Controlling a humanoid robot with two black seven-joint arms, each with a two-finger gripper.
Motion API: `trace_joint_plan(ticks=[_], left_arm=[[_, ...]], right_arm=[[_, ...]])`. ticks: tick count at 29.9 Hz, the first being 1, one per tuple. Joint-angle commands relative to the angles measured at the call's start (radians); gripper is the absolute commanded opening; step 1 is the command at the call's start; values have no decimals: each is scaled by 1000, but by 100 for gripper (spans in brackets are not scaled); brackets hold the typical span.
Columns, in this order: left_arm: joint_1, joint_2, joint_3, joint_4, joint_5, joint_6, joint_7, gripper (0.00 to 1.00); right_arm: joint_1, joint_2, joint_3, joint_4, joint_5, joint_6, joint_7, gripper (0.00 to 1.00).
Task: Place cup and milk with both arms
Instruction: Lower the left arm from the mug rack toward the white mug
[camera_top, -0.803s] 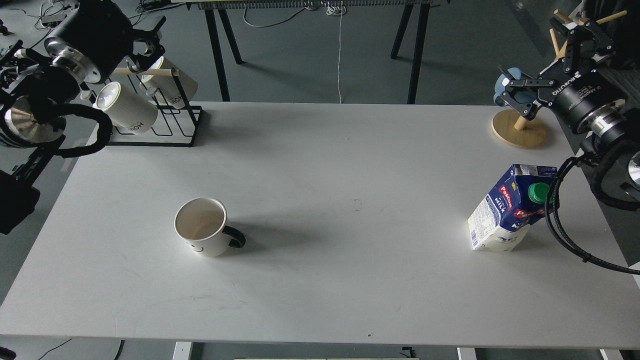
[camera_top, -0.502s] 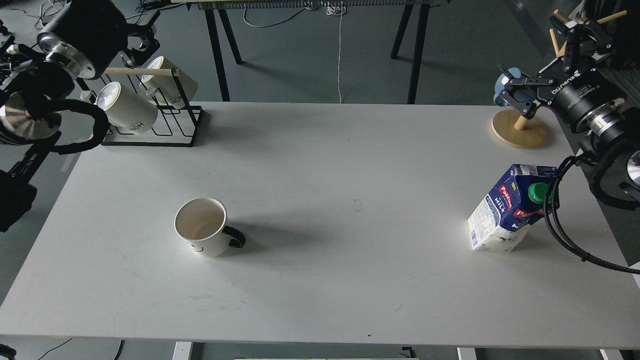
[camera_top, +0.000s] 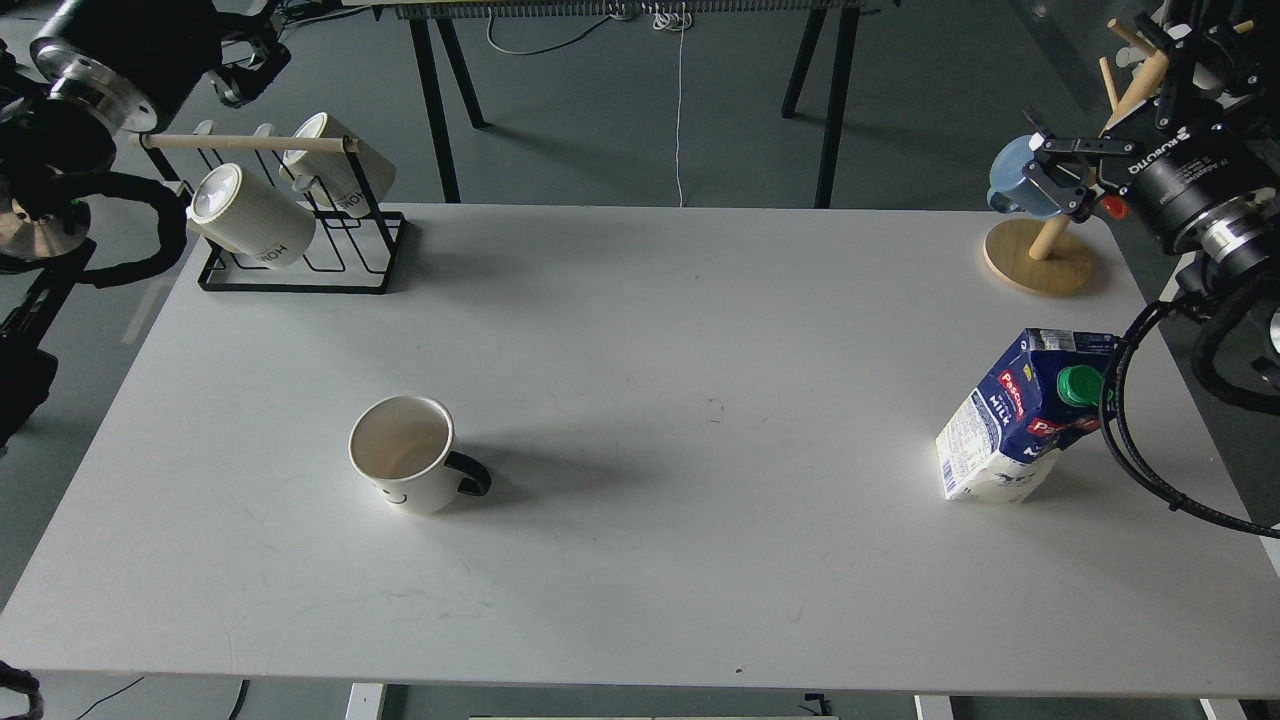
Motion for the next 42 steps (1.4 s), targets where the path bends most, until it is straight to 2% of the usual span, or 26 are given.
trace_joint_plan(ticks=[1,7,11,17,25,31,42], left_arm=[[9,12,1,-9,21,-58,-5,100],[38,13,1,-30,93,-63,-5,100],[50,13,2,-53,96,-57,3,100],[82,42,2,-99,127,-42,4,100],[125,94,4,-173,151,-33,7,100],[162,179,4,-271,191,-31,7,100],[289,407,100,-460,391,-42,4,100]], right_arm=[[0,-16,0,14,-4,1,-6,99],[-8,-28,8,8,-11,4,0,99],[-9,-22,10,11,-9,46,0,99],[-38,-34,6,25,-6,18,-17,98],[-71,-132,-1,84,-8,9,-17,98],[-74,-183,-3,88,-6,24,-18,98],[-75,-175,-7,82,-9,17,-15,98]])
